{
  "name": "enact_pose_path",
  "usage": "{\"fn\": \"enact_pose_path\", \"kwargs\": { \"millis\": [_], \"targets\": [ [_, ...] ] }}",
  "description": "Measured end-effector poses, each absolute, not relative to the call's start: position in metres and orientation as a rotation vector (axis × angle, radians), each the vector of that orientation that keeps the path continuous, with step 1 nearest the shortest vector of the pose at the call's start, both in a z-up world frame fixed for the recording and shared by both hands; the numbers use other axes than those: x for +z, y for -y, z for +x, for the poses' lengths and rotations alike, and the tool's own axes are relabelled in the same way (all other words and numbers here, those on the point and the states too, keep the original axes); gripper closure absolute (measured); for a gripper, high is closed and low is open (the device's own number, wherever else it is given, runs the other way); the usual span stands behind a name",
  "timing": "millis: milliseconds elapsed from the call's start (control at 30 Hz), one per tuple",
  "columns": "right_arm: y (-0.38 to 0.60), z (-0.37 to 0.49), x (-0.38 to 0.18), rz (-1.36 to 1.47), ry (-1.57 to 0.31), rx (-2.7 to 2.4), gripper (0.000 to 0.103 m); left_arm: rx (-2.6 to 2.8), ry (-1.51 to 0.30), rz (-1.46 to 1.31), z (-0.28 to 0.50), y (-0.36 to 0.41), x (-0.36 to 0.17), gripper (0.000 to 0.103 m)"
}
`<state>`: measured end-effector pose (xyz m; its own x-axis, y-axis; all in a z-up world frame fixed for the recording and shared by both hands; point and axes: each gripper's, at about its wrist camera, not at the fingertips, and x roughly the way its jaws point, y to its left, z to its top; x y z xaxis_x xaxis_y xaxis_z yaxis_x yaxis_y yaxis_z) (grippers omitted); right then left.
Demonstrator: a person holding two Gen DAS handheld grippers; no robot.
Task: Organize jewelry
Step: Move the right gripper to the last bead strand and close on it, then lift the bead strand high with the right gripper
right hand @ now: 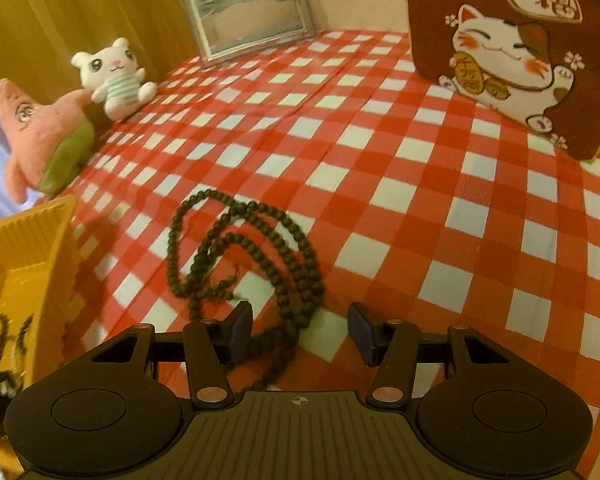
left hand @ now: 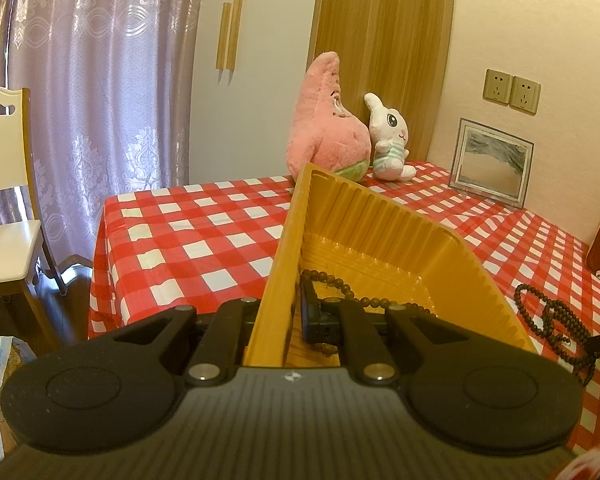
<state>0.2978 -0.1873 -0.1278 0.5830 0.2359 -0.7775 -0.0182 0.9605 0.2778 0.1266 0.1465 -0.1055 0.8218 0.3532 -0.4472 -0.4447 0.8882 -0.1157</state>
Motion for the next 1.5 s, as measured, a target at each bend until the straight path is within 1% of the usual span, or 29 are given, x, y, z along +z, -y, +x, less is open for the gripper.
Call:
{"fn": "enact_pose_path", "kwargs": {
  "millis": [100,167,233,300,367,400,433,500,667,867,1500],
  "targets": [
    [0.171,0.298,-0.13,0.174,-0.922,0.114,0.051,0.428,-0.431,-0.22,0.127,-0.147,-0.106,0.094],
    [0.158,0.296,-0.133,0.086,-0.905,0.093,0.059,0.428,-0.431,-0.22,0.127,-0.147,-0.106,0.094],
    [0.149,0.293,-0.136,0.018,-0.888,0.076,0.069,0.427,-0.431,-0.22,0.126,-0.147,-0.106,0.094],
    [0.147,0.293,-0.138,0.017,-0.882,0.069,0.072,0.428,-0.432,-0.22,0.127,-0.147,-0.106,0.094],
    [0.146,0.293,-0.138,0.026,-0.882,0.061,0.08,0.428,-0.432,-0.221,0.127,-0.147,-0.106,0.094],
    [0.146,0.294,-0.138,0.033,-0.882,0.054,0.09,0.428,-0.432,-0.222,0.126,-0.147,-0.106,0.094],
    [0.148,0.294,-0.138,0.049,-0.882,0.053,0.093,0.428,-0.432,-0.221,0.126,-0.147,-0.106,0.094],
    [0.154,0.296,-0.136,0.097,-0.887,0.05,0.096,0.428,-0.432,-0.22,0.126,-0.147,-0.106,0.094],
    [0.168,0.302,-0.13,0.196,-0.908,0.081,0.096,0.431,-0.433,-0.223,0.125,-0.148,-0.107,0.094],
    [0.18,0.302,-0.104,0.23,-0.84,0.127,0.096,0.43,-0.433,-0.219,0.125,-0.148,-0.108,0.094],
    [0.206,0.311,0.034,0.191,-0.631,0.362,0.096,0.429,-0.432,-0.224,0.125,-0.148,-0.107,0.094]
  ]
}}
